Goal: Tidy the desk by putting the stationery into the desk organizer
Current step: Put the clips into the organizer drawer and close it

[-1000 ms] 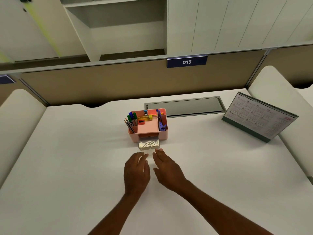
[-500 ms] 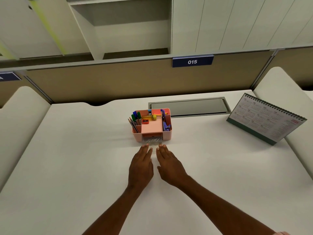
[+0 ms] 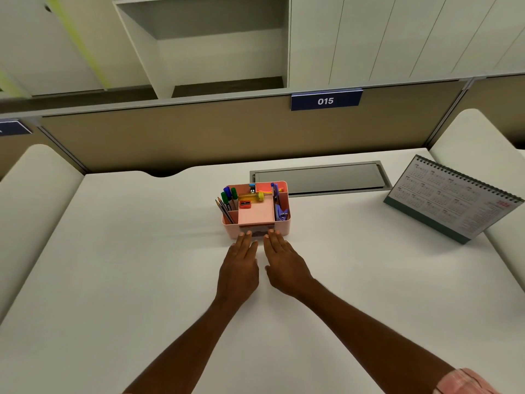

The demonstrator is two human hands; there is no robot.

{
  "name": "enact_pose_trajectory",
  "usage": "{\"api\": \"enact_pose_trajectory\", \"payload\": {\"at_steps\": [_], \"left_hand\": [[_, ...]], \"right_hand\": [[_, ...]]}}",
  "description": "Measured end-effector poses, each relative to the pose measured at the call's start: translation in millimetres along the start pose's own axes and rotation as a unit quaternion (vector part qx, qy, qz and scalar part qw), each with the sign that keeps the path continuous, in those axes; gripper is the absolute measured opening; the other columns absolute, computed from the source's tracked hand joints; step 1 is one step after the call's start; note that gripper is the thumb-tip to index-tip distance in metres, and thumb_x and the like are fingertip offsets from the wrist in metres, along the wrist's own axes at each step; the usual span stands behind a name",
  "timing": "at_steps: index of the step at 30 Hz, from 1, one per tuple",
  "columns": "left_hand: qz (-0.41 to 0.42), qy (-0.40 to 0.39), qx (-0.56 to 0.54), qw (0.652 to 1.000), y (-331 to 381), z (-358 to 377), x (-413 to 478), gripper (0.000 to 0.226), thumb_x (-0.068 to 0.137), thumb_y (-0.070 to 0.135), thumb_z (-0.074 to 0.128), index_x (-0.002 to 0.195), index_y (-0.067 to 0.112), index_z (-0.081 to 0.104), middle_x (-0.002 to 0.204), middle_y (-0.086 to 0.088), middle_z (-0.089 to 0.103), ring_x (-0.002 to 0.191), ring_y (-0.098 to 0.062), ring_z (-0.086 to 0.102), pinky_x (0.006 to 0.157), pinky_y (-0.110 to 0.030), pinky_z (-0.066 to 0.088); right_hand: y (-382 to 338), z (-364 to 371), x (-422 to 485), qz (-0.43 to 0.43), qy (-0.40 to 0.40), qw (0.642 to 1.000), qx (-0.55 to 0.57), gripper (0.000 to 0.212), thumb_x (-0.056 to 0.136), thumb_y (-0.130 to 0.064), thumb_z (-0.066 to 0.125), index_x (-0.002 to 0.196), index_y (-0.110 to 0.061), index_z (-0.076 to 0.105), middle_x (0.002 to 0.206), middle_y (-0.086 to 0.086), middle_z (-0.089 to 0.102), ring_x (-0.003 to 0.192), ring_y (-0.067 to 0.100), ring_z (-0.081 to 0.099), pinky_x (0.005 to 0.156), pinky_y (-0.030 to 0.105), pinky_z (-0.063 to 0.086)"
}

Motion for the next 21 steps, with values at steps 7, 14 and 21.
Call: {"api": "enact_pose_trajectory", "payload": {"at_steps": [7,14,21], "left_hand": [[0.001,-0.015,0.001,1.0,-6,5,12,0.062,0.082,0.018,0.085,0.14,0.007,0.064,0.151,-0.01,0.056,0.142,-0.03,0.052,0.114,-0.045,0.039],[-0.001,-0.009,-0.004,1.0,-7,9,13,0.061,0.086,0.017,0.081,0.142,0.008,0.061,0.152,-0.01,0.055,0.143,-0.03,0.051,0.115,-0.047,0.039],[0.007,-0.083,0.033,0.996,10,0,9,0.046,0.095,0.051,0.066,0.13,0.021,0.072,0.14,-0.003,0.066,0.136,-0.026,0.059,0.118,-0.049,0.038]], "right_hand": [[2,1,7,0.001,-0.003,1.0,-0.008,0.082,0.104,-0.027,0.057,0.164,-0.012,0.004,0.172,0.008,-0.001,0.159,0.025,0.0,0.126,0.037,0.007],[3,1,7,-0.006,0.005,1.0,-0.003,0.082,0.103,-0.028,0.059,0.164,-0.012,0.005,0.172,0.007,0.002,0.159,0.024,0.002,0.126,0.037,0.008],[15,-16,-4,-0.009,-0.005,1.0,-0.006,0.081,0.104,-0.032,0.059,0.164,-0.016,0.008,0.173,0.004,0.005,0.159,0.024,0.006,0.126,0.038,0.014]]}}
Point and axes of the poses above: each hand's wrist, its own x-axis towards the middle knuckle, its own z-axis out of the palm, y = z × x, the point moved 4 cm from there along x, towards the middle knuckle
